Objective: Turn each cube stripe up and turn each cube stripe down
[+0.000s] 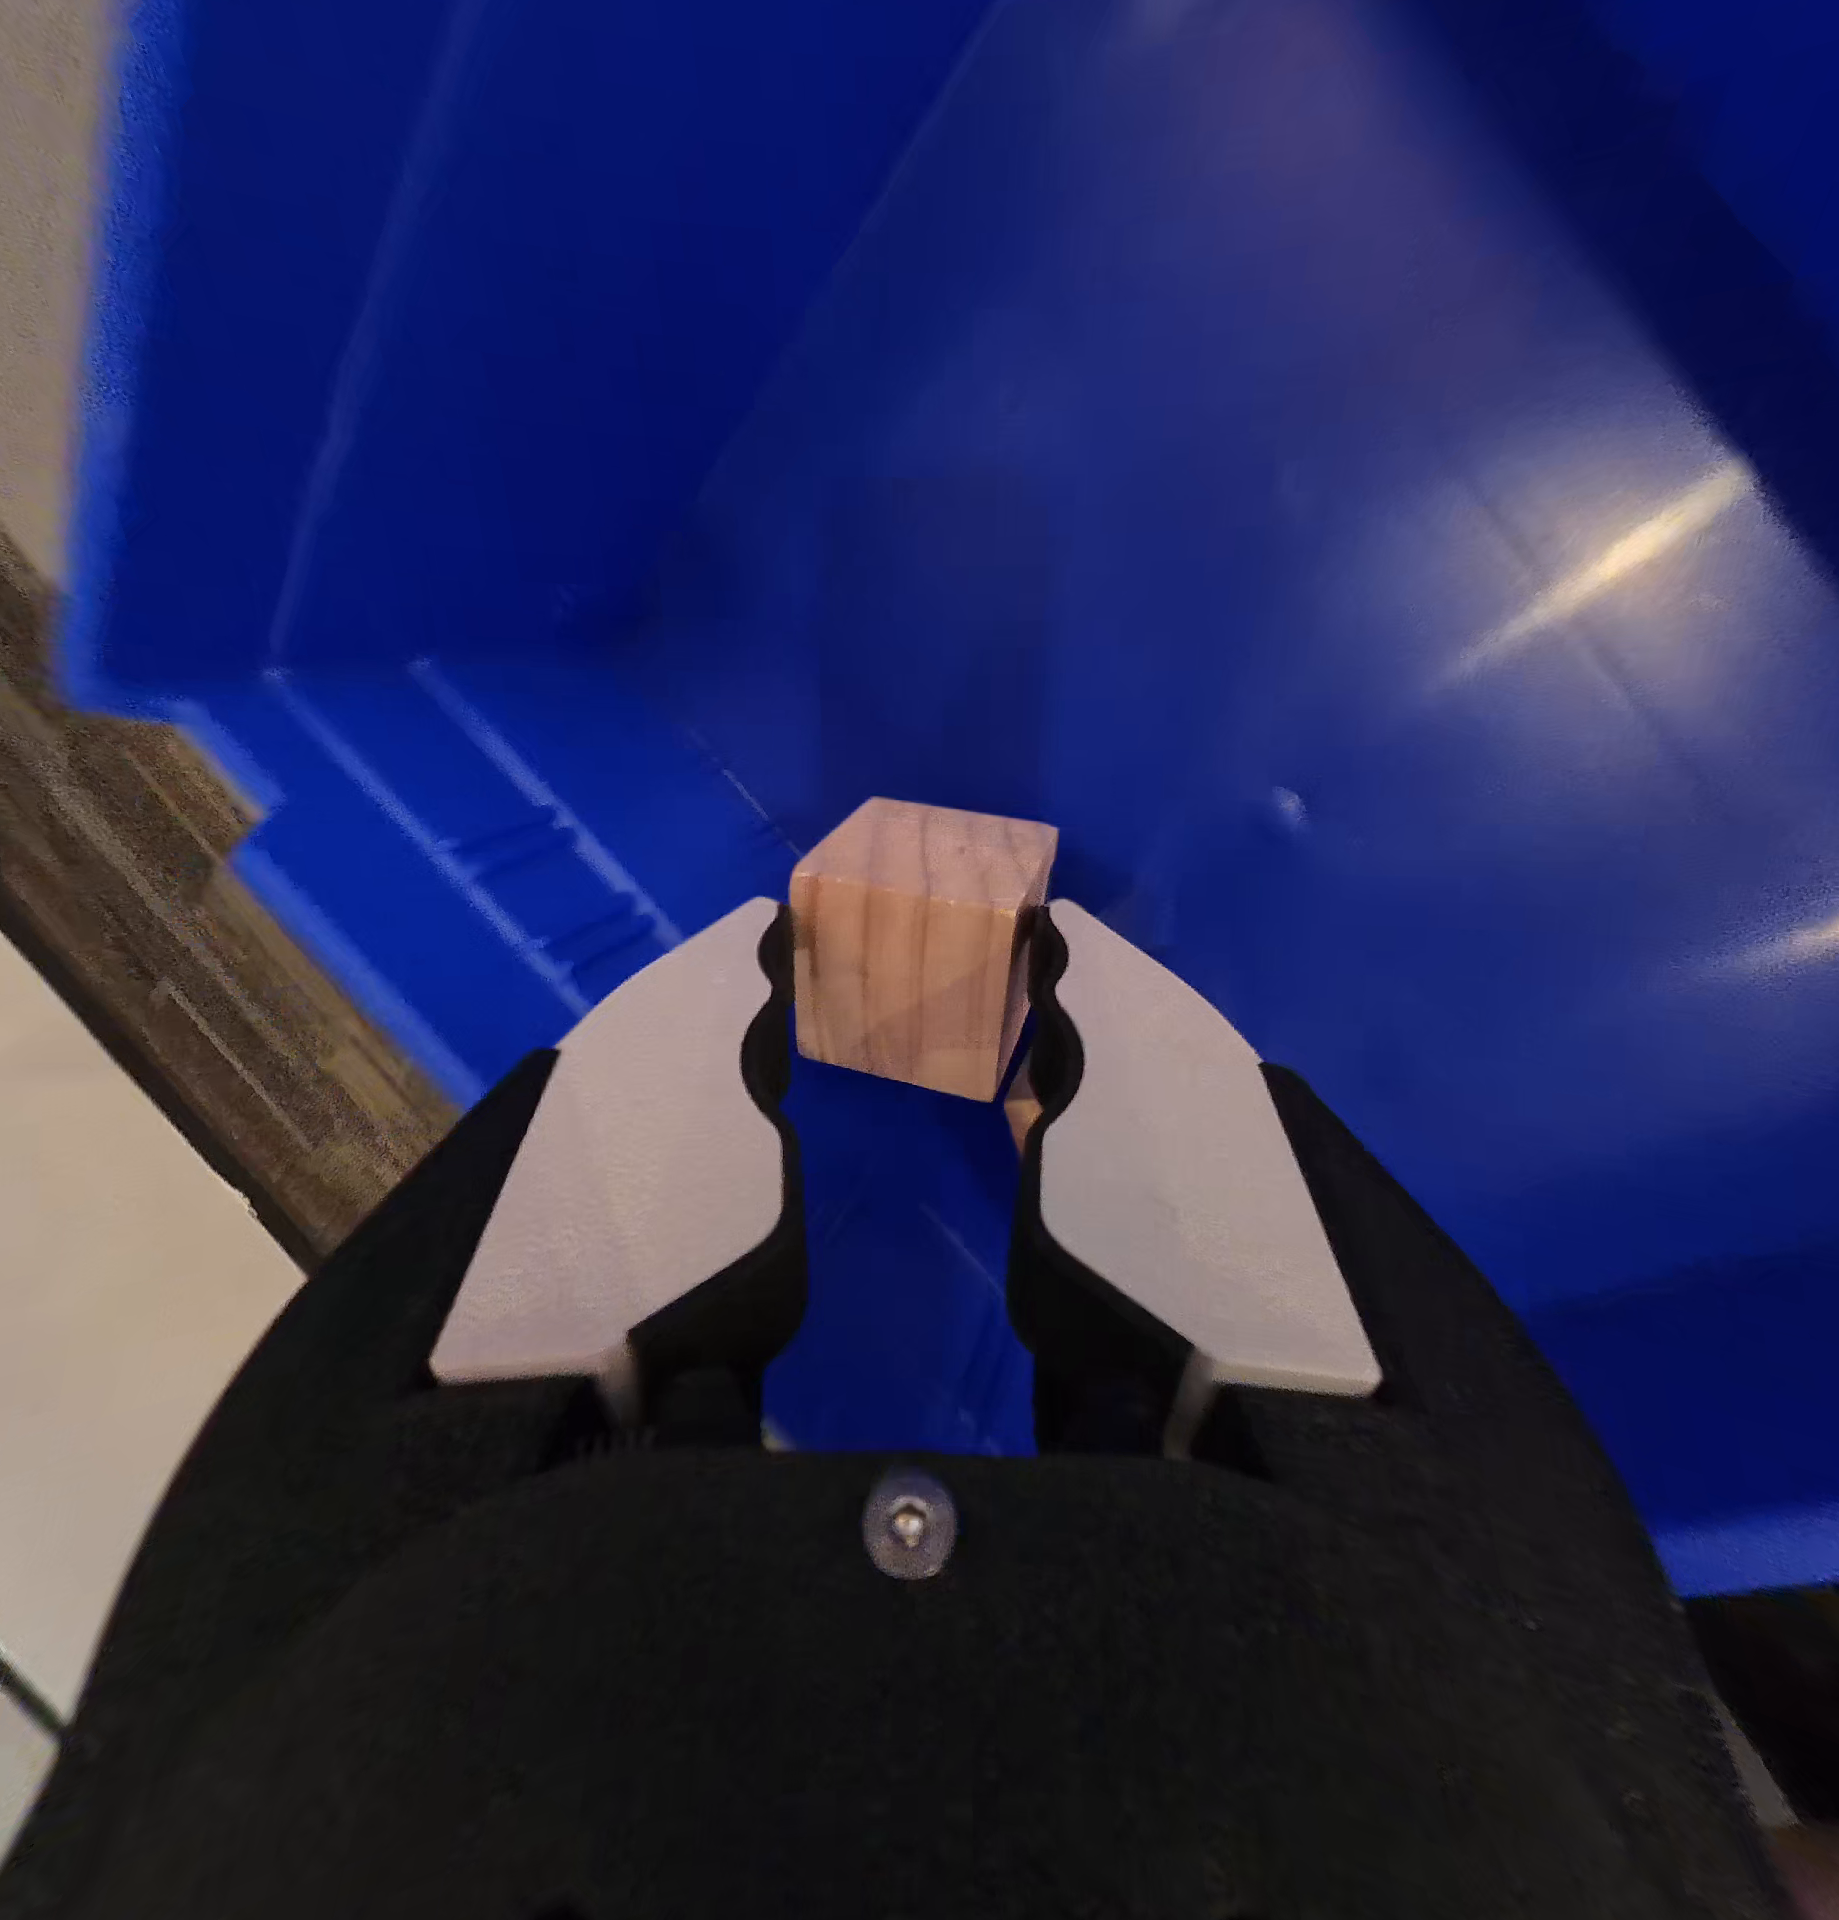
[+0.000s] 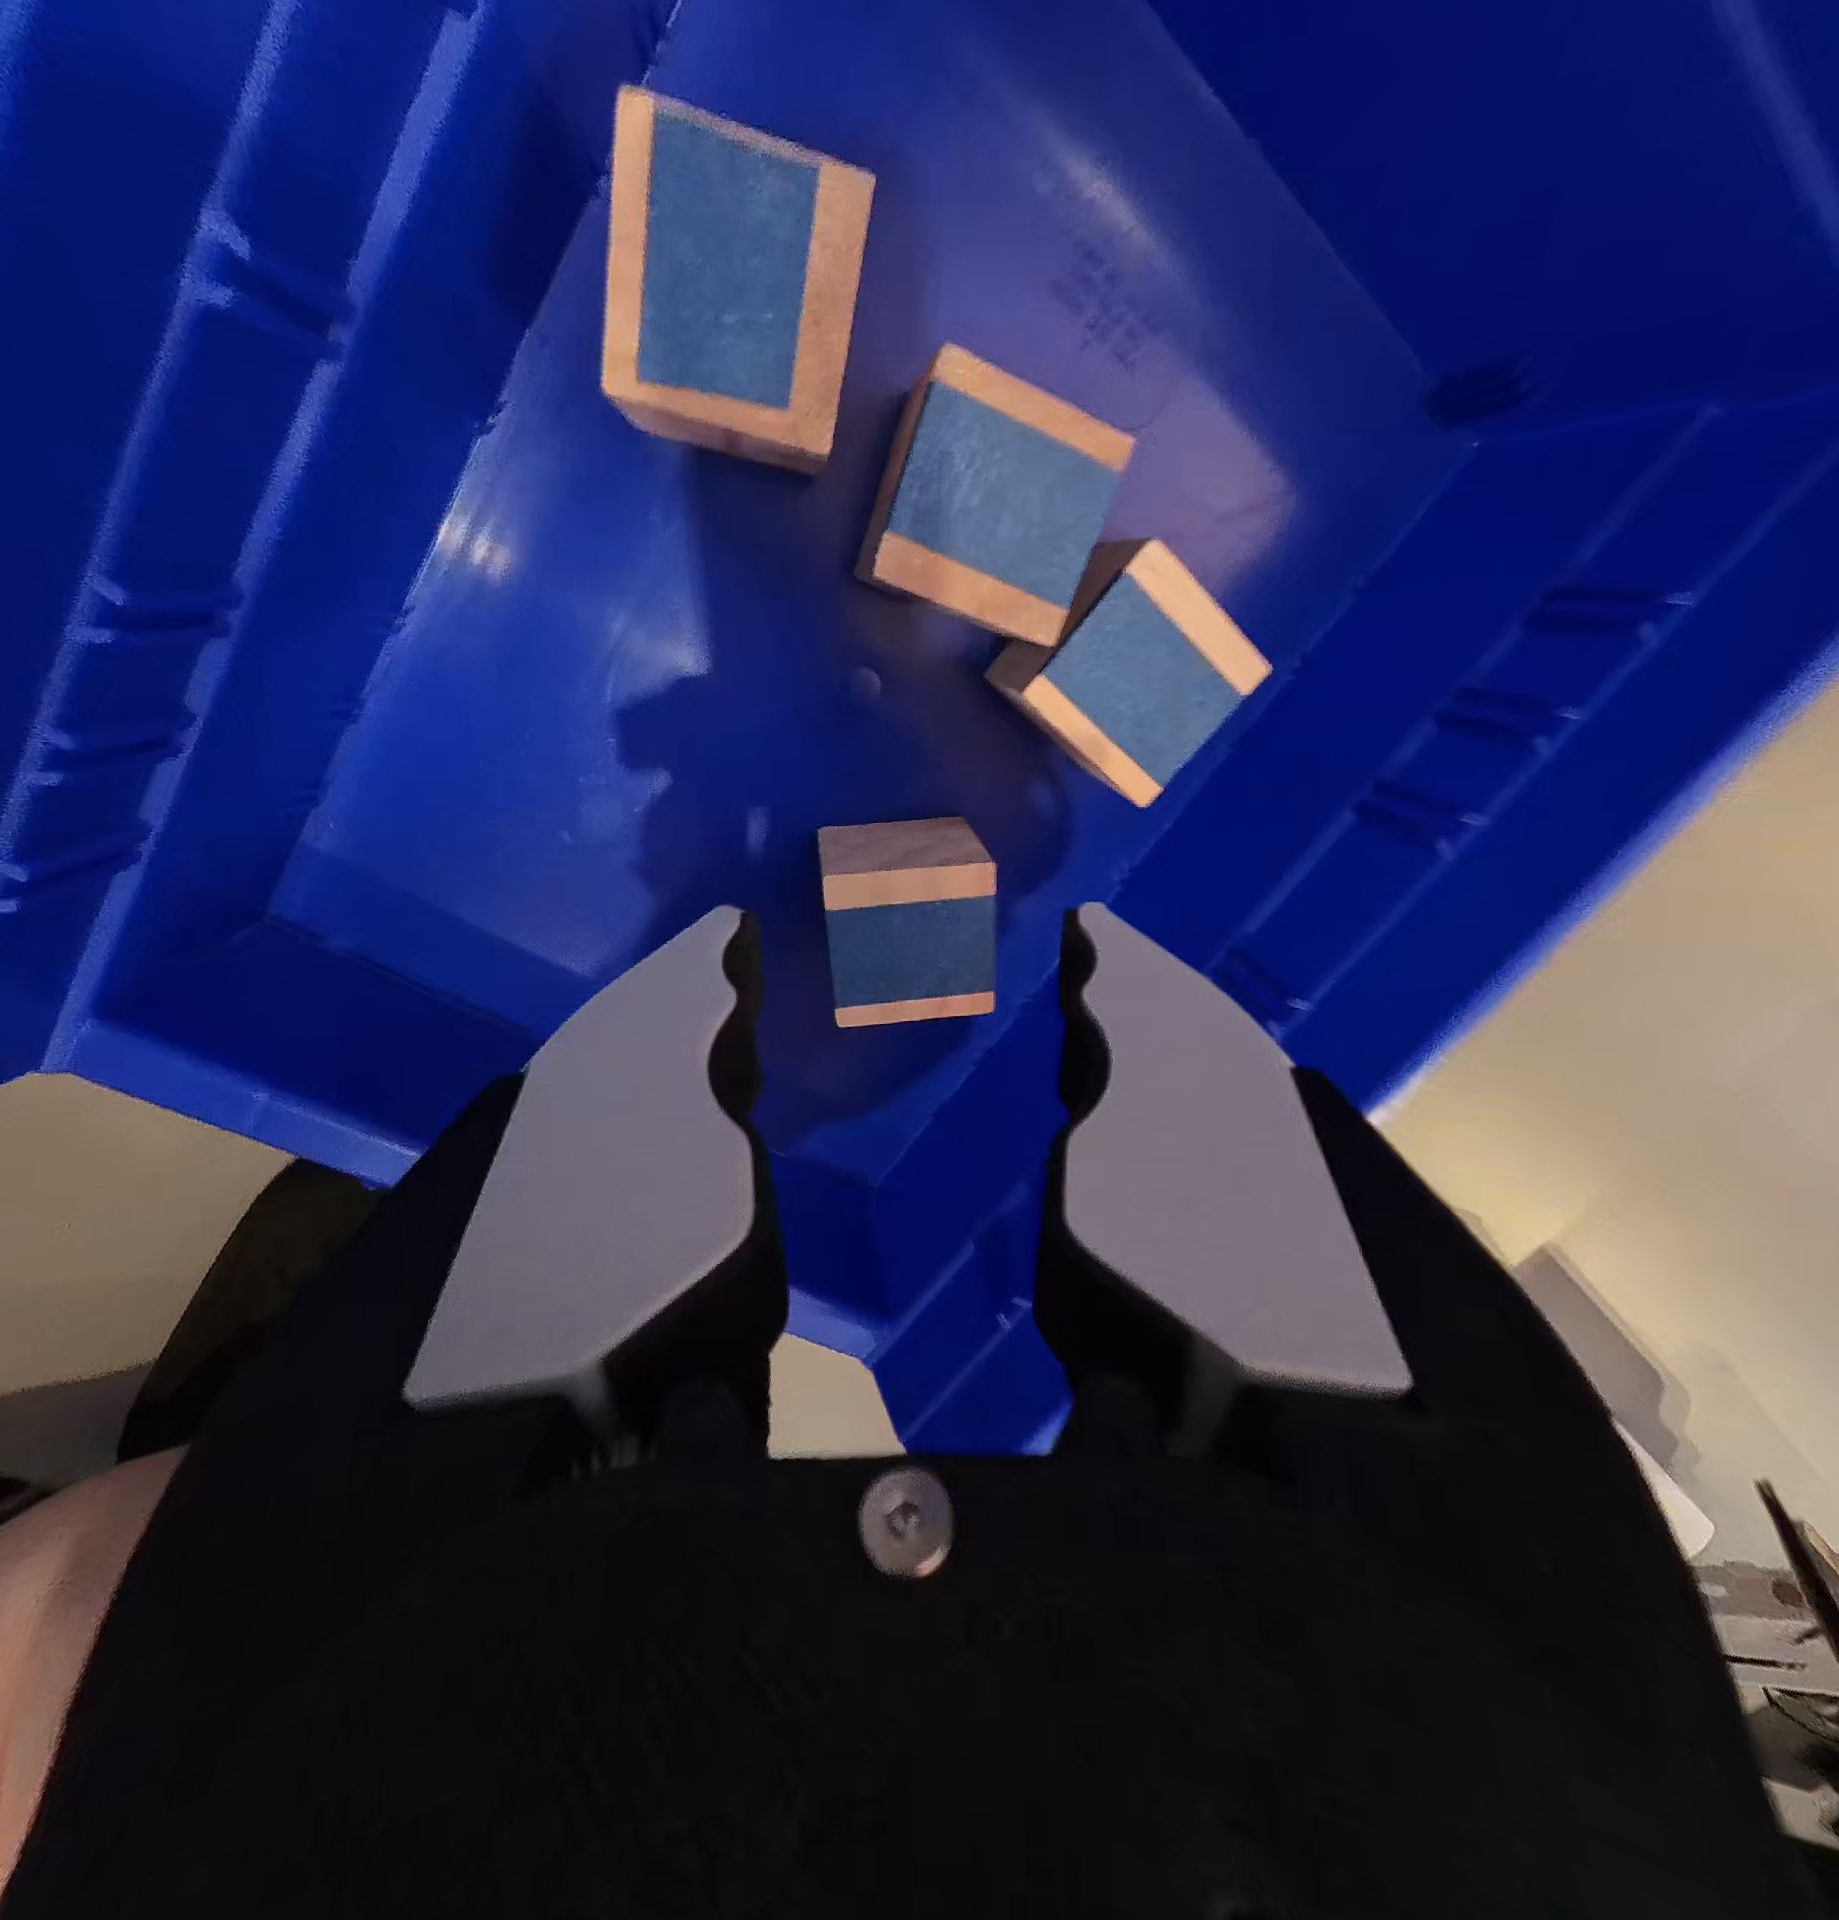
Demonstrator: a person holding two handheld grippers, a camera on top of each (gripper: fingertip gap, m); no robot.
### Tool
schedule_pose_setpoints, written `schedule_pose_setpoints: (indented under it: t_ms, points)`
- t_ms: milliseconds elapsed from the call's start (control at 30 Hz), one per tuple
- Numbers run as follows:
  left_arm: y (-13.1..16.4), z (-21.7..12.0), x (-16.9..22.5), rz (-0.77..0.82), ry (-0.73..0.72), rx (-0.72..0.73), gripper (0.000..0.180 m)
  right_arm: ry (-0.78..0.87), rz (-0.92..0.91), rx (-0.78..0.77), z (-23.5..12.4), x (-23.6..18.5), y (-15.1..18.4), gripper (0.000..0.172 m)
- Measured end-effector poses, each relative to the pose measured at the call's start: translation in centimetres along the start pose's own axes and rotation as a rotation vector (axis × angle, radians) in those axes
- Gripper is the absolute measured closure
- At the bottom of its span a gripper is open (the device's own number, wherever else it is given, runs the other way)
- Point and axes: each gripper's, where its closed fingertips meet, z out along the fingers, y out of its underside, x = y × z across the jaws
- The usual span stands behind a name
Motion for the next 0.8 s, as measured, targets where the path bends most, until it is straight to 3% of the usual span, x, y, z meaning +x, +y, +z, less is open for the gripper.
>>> schedule_pose_setpoints:
  t_ms: [133,267,333,433,500,567,733,800]
  points:
    - [-2.7,-6.4,-1.6,-0.060,-0.104,0.251,0.137,0.194,0.028,0.153,-4.1,1.7,-2.1,0.115]
    - [-7.8,-16.0,1.5,-0.082,0.003,0.700,0.137,0.391,-0.051,0.485,-11.1,0.2,-7.4,0.116]
    - [-10.2,-20.7,5.3,-0.039,0.166,0.910,0.137,0.425,-0.192,0.740,-15.0,-3.8,-11.4,0.110]
    - [-12.5,-26.1,11.9,0.053,0.493,1.125,0.137,0.300,-0.560,1.153,-18.9,-15.0,-15.9,0.102]
    - [-13.4,-28.0,15.7,0.097,0.692,1.164,0.137,0.233,-0.784,1.350,-19.8,-22.1,-16.6,0.096]
    - [-14.0,-28.9,18.5,0.138,0.808,1.178,0.137,0.293,-0.900,1.469,-20.0,-26.3,-16.7,0.097]
    - [-14.2,-30.6,23.3,0.217,1.015,1.171,0.137,0.563,-0.933,1.626,-20.8,-29.2,-16.9,0.098]
    - [-14.3,-30.6,24.3,0.236,1.038,1.169,0.137,0.594,-0.930,1.643,-21.0,-29.5,-16.8,0.110]
